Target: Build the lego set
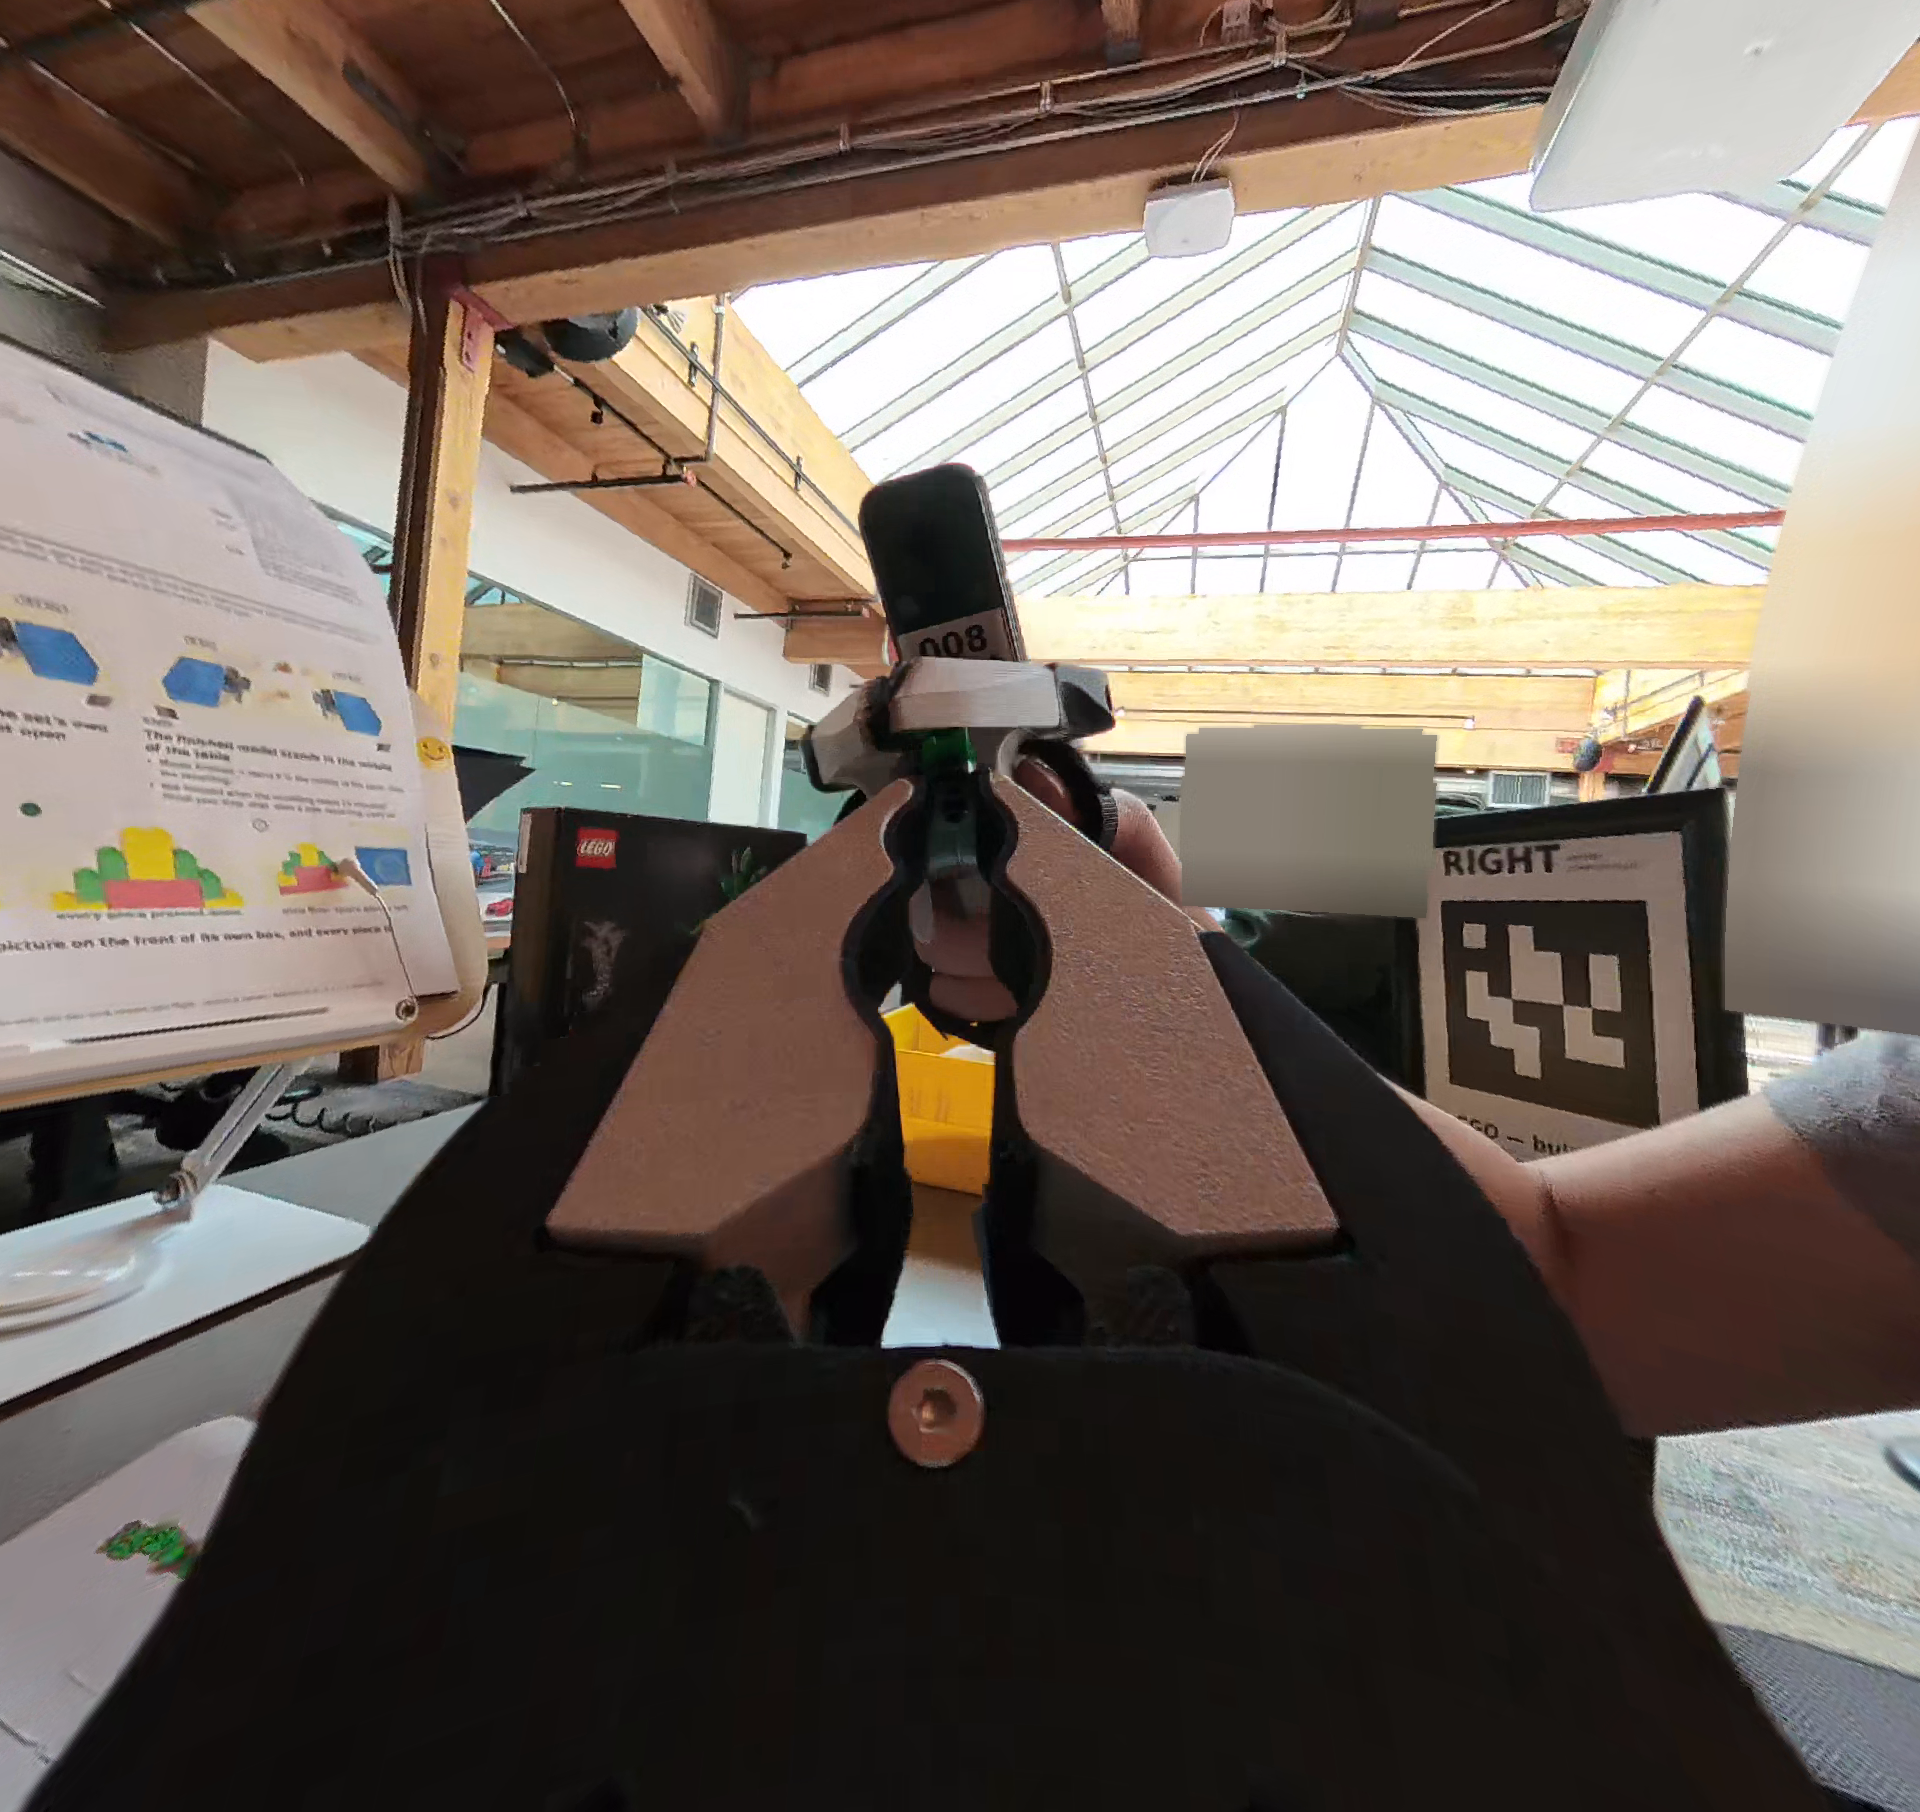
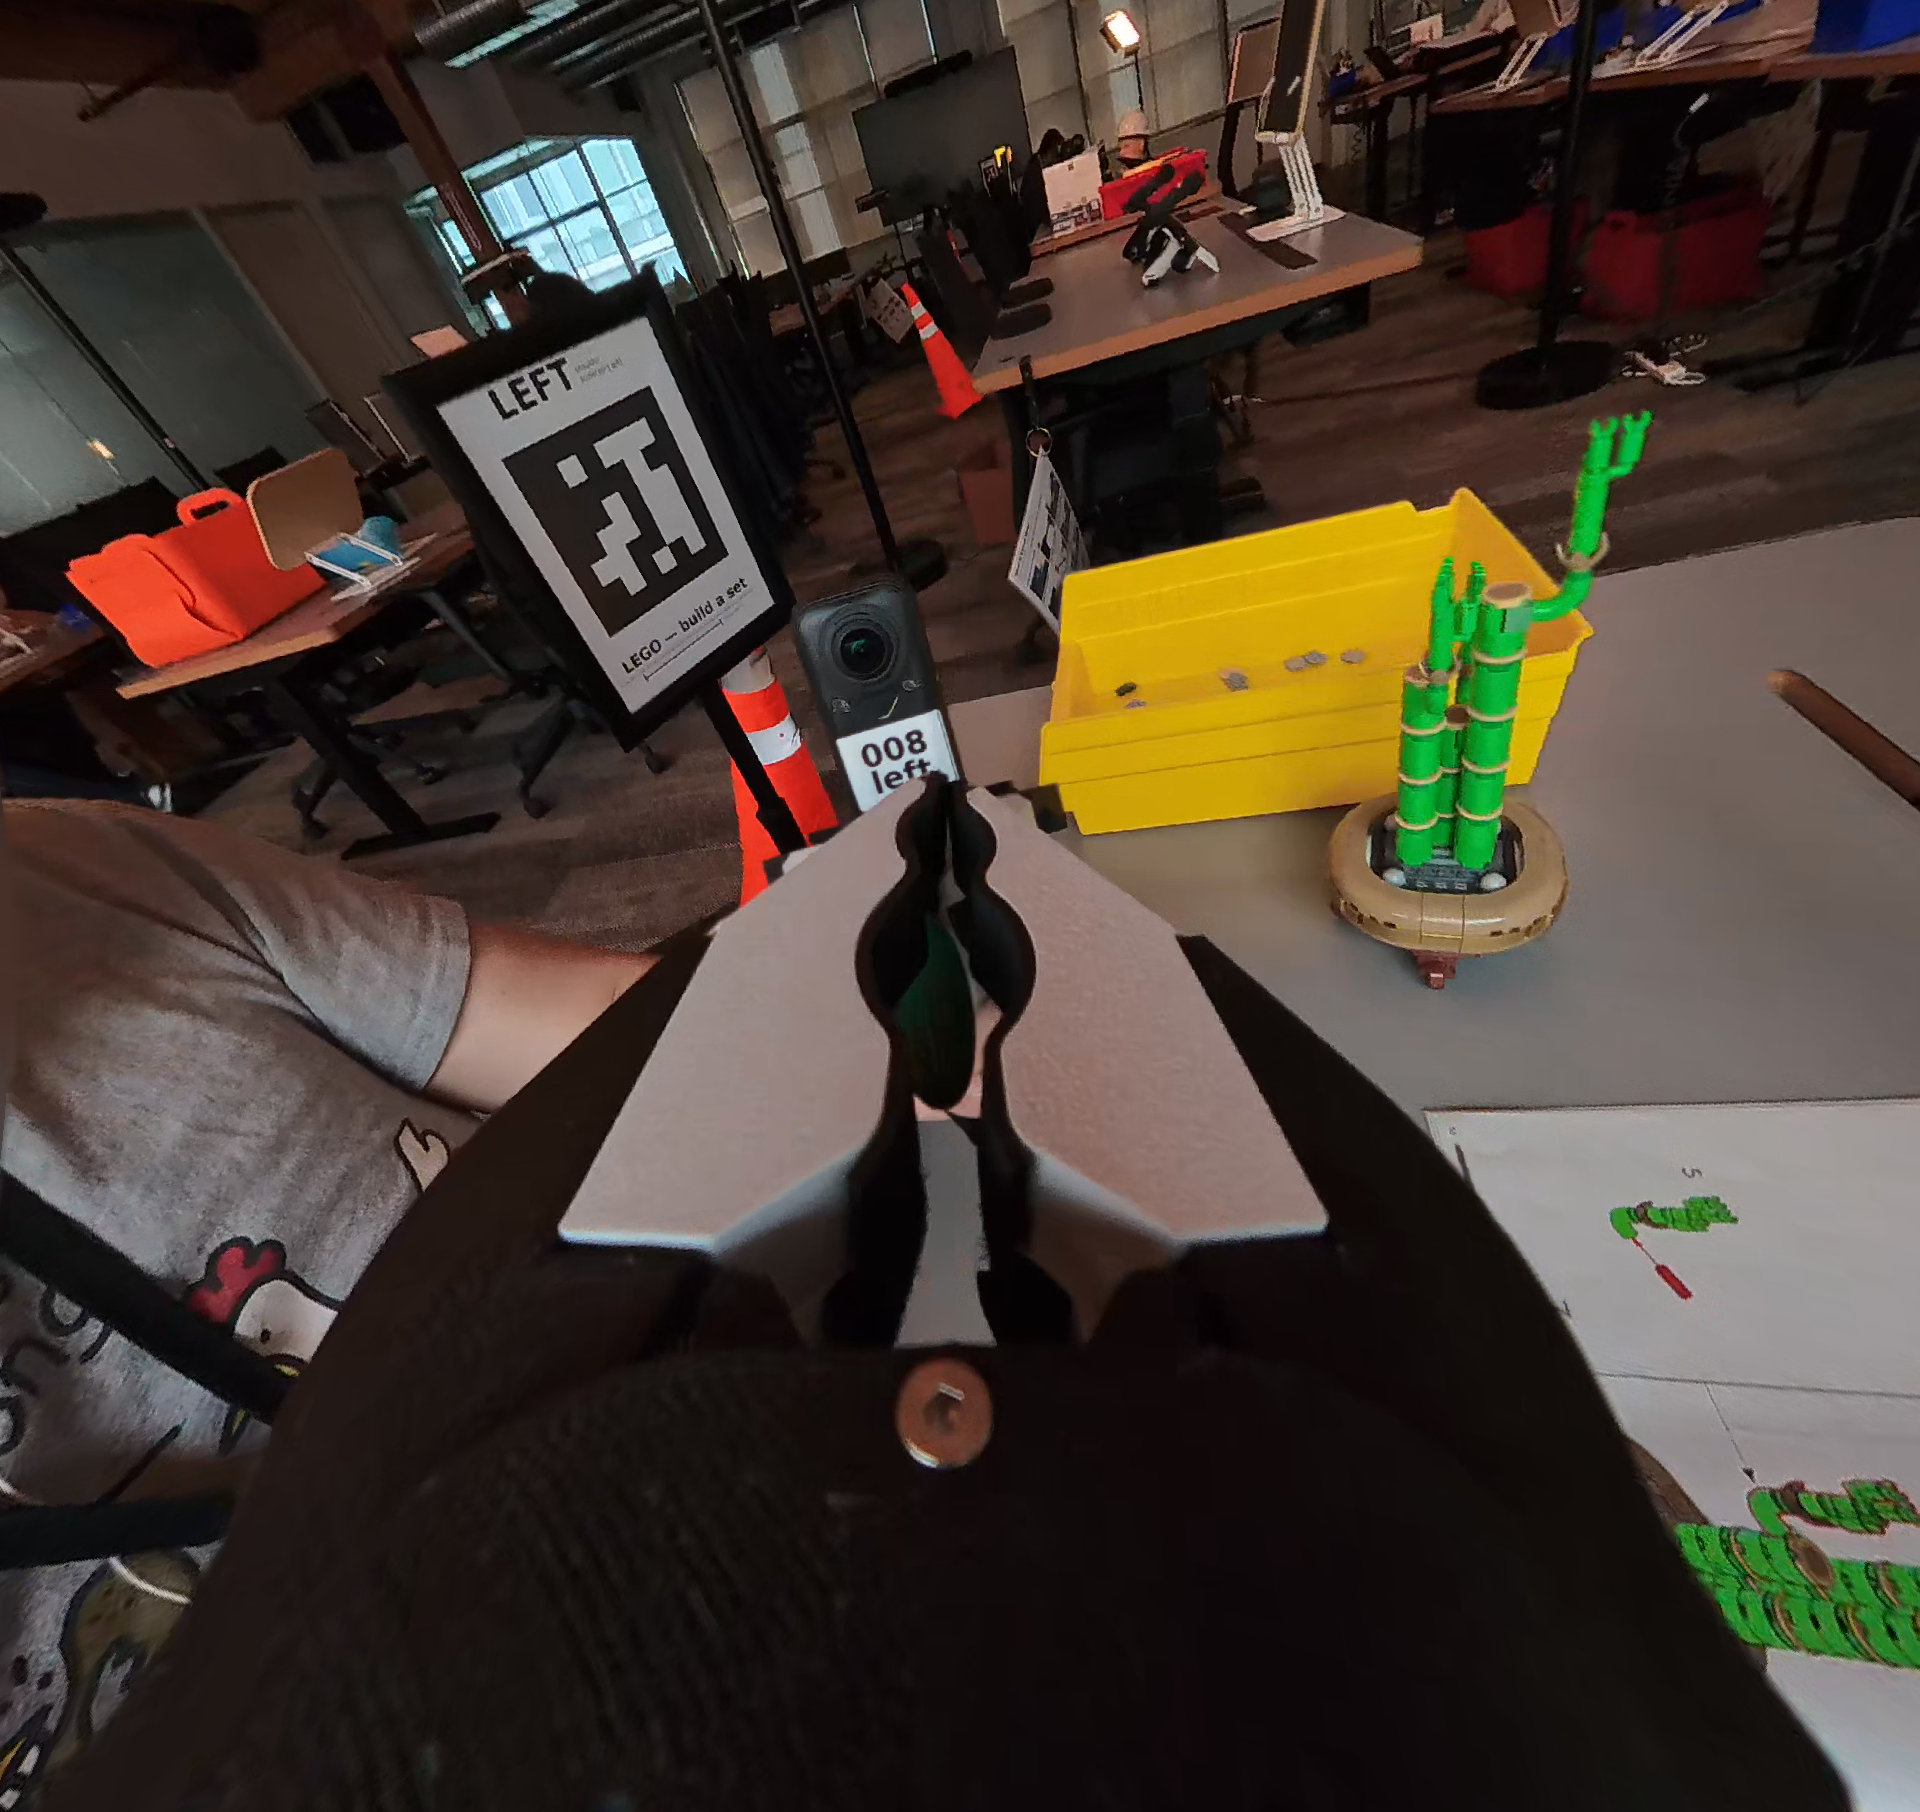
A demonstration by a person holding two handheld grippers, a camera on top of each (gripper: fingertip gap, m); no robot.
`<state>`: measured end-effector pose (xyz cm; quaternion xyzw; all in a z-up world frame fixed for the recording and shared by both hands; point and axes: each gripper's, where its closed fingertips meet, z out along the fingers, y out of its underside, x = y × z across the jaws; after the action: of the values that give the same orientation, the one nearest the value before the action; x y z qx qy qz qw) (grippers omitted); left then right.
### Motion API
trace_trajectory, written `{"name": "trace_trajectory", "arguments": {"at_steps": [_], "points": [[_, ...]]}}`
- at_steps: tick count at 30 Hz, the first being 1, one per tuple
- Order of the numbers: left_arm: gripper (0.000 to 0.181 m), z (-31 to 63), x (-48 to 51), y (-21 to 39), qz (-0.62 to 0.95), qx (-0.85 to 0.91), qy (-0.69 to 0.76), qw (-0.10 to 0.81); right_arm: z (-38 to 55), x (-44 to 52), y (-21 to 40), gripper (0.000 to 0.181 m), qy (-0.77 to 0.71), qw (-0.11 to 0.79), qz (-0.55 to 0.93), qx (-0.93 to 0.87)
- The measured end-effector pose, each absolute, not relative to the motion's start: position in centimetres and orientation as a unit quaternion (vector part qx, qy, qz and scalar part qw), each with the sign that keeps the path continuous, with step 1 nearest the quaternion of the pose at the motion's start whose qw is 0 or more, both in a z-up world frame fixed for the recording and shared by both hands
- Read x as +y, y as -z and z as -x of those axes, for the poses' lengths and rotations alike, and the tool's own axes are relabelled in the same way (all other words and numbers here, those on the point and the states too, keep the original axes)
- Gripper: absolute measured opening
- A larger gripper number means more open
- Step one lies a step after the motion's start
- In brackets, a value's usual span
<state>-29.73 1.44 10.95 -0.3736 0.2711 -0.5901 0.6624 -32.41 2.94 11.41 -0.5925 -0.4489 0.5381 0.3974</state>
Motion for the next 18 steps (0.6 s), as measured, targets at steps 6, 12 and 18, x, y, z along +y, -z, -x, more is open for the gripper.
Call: {"name": "trace_trajectory", "arguments": {"at_steps": [6,12,18], "points": [[0.005,32.0,1.2,-12.4,0.34,0.226,0.627,0.663,34.9,2.8,-12.7,0.0,-0.49,0.43,0.606,-0.456],[0.006,33.9,0.8,-13.4,0.303,0.205,0.65,0.666,36.7,2.3,-13.7,0.0,-0.468,0.436,0.611,-0.466],[0.005,34.9,0.4,-14.0,0.287,0.203,0.651,0.673,37.5,1.8,-14.2,0.0,-0.436,0.435,0.619,-0.487]]}}
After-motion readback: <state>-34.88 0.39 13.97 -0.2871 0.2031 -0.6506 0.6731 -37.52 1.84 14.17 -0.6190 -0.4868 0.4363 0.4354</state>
